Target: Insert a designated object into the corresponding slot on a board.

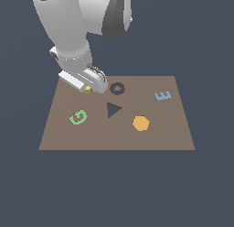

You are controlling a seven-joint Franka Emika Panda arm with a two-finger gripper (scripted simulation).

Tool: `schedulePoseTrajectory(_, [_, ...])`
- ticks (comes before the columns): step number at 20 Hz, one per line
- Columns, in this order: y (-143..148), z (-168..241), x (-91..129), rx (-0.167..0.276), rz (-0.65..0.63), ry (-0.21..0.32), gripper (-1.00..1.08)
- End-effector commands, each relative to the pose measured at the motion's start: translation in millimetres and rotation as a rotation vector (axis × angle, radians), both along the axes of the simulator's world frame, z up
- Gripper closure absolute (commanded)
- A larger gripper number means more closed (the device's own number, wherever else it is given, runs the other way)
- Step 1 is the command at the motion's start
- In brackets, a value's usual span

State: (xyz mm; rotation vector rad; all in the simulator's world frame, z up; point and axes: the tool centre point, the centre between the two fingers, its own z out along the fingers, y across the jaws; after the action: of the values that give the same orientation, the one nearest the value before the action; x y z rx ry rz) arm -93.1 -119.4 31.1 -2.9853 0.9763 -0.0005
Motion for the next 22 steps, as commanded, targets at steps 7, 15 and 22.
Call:
schedulePoseTrajectory(7, [4, 1, 11, 0.0, 0.185, -0.001, 1.08])
schedulePoseTrajectory(15, [15, 2, 27, -0.001, 0.48, -0.001, 1.08])
schedulePoseTrajectory(22, [32, 4, 41, -0.001, 0.817, -0.001, 1.08])
